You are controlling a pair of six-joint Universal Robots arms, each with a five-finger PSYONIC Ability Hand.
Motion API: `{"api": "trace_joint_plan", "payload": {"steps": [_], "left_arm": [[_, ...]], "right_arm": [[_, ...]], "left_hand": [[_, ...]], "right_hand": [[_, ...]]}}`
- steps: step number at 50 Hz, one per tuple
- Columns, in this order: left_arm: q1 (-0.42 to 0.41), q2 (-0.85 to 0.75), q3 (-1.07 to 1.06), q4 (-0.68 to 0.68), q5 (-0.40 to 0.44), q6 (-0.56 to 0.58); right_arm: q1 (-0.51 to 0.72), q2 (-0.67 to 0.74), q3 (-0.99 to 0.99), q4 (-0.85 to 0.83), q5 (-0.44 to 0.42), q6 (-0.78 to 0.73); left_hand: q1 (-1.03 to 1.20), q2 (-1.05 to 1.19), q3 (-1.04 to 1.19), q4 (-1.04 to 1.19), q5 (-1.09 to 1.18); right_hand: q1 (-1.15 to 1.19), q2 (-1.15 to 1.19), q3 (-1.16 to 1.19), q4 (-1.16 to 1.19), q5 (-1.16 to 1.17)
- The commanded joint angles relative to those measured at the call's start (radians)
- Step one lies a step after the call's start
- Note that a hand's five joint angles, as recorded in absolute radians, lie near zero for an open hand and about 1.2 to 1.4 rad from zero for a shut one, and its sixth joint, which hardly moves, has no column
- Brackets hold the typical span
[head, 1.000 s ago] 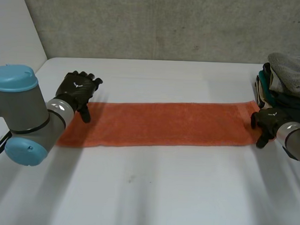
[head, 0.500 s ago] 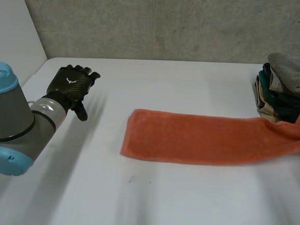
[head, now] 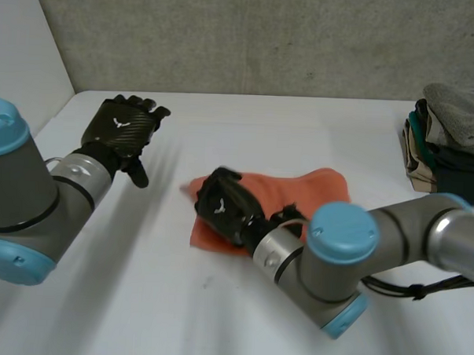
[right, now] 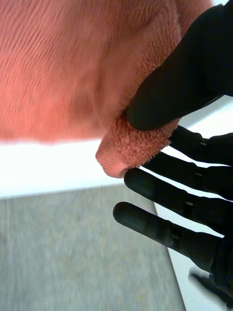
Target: Fold the laundry.
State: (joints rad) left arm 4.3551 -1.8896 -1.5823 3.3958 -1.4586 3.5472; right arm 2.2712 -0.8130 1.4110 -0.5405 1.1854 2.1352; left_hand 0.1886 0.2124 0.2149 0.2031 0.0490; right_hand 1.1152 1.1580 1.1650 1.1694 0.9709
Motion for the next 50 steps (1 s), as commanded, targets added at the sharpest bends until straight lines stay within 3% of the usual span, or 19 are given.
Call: {"api": "trace_joint_plan", "payload": {"steps": [1, 3, 7, 14, 20, 23, 24, 27, 31, 34, 37, 38, 43, 49, 50], "left_arm": [[-0.06, -0.059, 0.076, 0.042, -0.011, -0.001], [-0.083, -0.074, 0.114, 0.045, -0.011, -0.008], [-0.135, -0.128, 0.191, 0.043, -0.011, -0.045], [-0.239, -0.291, 0.335, 0.034, -0.016, -0.083], [-0.287, -0.407, 0.426, -0.01, -0.051, -0.08], [-0.296, -0.43, 0.449, -0.05, -0.081, -0.082], [-0.296, -0.43, 0.447, -0.056, -0.085, -0.082], [-0.299, -0.421, 0.438, -0.079, -0.094, -0.085], [-0.293, -0.393, 0.415, -0.098, -0.097, -0.083], [-0.29, -0.361, 0.39, -0.118, -0.108, -0.083], [-0.29, -0.332, 0.363, -0.139, -0.131, -0.085], [-0.289, -0.315, 0.349, -0.144, -0.147, -0.088], [-0.27, -0.281, 0.312, -0.144, -0.216, -0.091], [-0.243, -0.266, 0.28, -0.144, -0.284, -0.093], [-0.24, -0.263, 0.271, -0.144, -0.284, -0.093]], "right_arm": [[-0.005, -0.043, 0.037, 0.017, 0.19, 0.104], [-0.03, -0.151, 0.074, 0.027, 0.253, 0.199], [-0.108, -0.282, 0.15, 0.089, 0.263, 0.368], [-0.24, -0.298, 0.197, 0.342, 0.278, 0.535], [-0.344, -0.262, 0.249, 0.376, 0.28, 0.535], [-0.384, -0.233, 0.261, 0.349, 0.301, 0.522], [-0.398, -0.233, 0.266, 0.34, 0.31, 0.516], [-0.452, -0.268, 0.319, 0.189, 0.399, 0.476], [-0.458, -0.401, 0.361, 0.065, 0.431, 0.355], [-0.438, -0.442, 0.352, 0.063, 0.422, 0.264], [-0.323, -0.433, 0.327, 0.053, 0.373, 0.206], [-0.233, -0.411, 0.294, 0.05, 0.328, 0.201], [-0.043, -0.264, 0.229, 0.06, 0.14, 0.198], [-0.009, -0.189, 0.237, 0.099, 0.092, 0.196], [-0.018, -0.193, 0.23, 0.122, 0.115, 0.209]], "left_hand": [[-0.014, -0.038, -0.04, -0.029, -0.049], [-0.014, -0.038, -0.04, -0.029, -0.049], [-0.014, -0.038, -0.04, -0.029, -0.049], [-0.014, -0.038, -0.04, -0.029, -0.049], [-0.014, -0.038, -0.04, -0.029, -0.049], [-0.014, -0.038, -0.04, -0.029, -0.049], [-0.014, -0.038, -0.04, -0.029, -0.049], [-0.014, -0.038, -0.04, -0.029, -0.049], [-0.014, -0.038, -0.04, -0.029, -0.049], [-0.014, -0.038, -0.04, -0.029, -0.049], [-0.014, -0.038, -0.04, -0.029, -0.049], [-0.014, -0.038, -0.04, -0.029, -0.049], [-0.014, -0.038, -0.04, -0.029, -0.049], [-0.014, -0.038, -0.04, -0.029, -0.049], [-0.014, -0.038, -0.04, -0.029, -0.049]], "right_hand": [[-0.941, -0.983, -0.99, -0.995, -0.971], [-0.941, -0.983, -0.99, -0.995, -0.971], [-0.941, -0.983, -0.99, -0.995, -0.971], [-0.941, -0.983, -0.99, -0.995, -0.971], [-0.941, -0.983, -0.99, -0.995, -0.971], [-0.135, -0.178, -0.185, -0.189, -0.165], [0.277, 0.234, 0.227, 0.223, 0.247], [0.281, 0.238, 0.231, 0.227, 0.251], [0.281, 0.238, 0.231, 0.227, 0.251], [0.281, 0.238, 0.231, 0.227, 0.251], [0.281, 0.238, 0.231, 0.227, 0.251], [0.281, 0.238, 0.231, 0.227, 0.251], [0.281, 0.238, 0.231, 0.227, 0.251], [0.281, 0.238, 0.231, 0.227, 0.251], [-0.003, -0.046, -0.053, -0.057, -0.033]]}}
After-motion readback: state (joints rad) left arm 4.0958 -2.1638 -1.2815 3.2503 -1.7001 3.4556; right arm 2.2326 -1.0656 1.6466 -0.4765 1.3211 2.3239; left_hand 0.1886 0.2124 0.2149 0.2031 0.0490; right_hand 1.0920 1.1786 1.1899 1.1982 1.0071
